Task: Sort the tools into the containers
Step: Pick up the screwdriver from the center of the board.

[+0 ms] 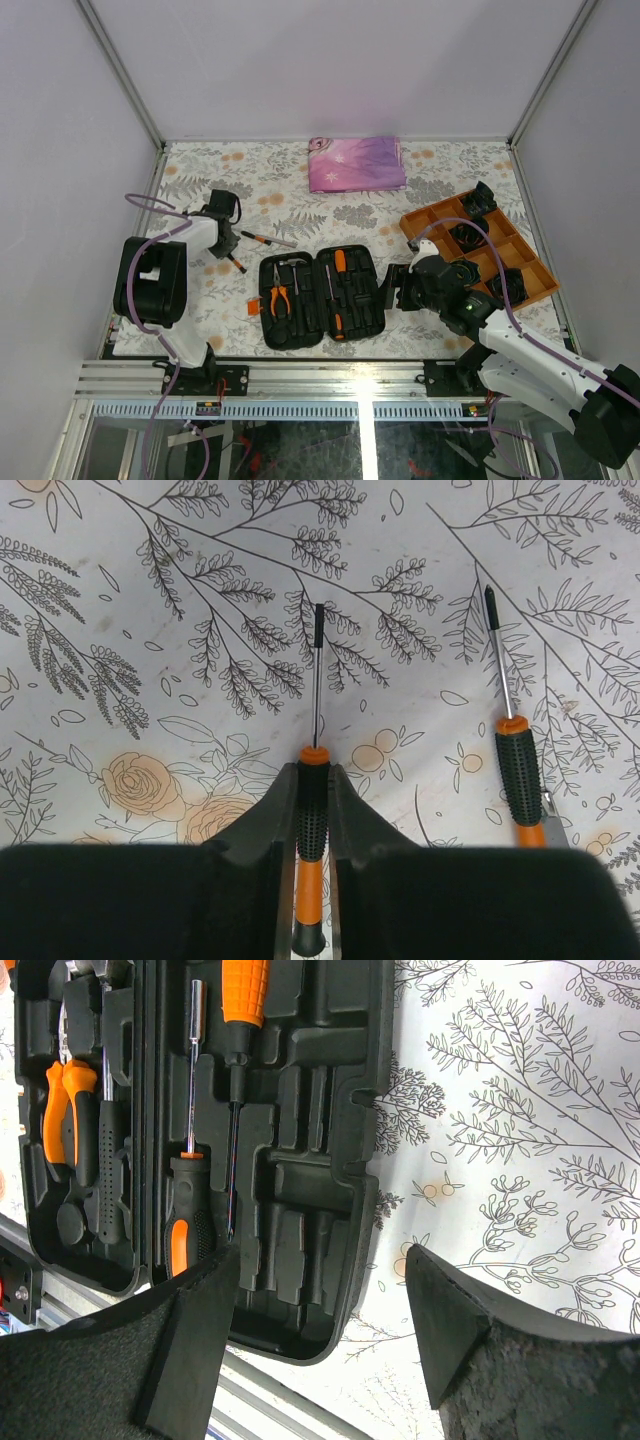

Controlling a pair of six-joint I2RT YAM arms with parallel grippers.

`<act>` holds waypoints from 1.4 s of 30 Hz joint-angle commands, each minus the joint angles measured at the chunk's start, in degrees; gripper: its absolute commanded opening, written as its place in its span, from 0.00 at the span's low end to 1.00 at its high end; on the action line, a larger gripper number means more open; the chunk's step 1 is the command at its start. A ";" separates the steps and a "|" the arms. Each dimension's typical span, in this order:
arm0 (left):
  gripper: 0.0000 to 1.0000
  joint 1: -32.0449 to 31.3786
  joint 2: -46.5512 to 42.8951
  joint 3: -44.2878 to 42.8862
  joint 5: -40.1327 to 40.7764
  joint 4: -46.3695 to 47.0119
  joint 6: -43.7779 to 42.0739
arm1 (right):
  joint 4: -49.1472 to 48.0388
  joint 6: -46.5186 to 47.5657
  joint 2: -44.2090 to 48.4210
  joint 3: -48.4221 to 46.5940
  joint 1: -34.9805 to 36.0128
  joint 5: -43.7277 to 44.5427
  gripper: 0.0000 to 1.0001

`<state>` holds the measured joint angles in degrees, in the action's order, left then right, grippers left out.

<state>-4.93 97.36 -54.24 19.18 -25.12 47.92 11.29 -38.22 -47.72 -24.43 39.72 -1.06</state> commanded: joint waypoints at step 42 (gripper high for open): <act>0.00 -36.72 -41.00 13.89 -20.04 19.63 -3.67 | -25.90 -5.30 1.29 -3.83 10.56 -4.54 0.73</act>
<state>-39.90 57.52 -42.26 2.57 -16.12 43.92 0.16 -40.01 -46.09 -31.07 47.75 -4.71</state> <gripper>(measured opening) 0.092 0.731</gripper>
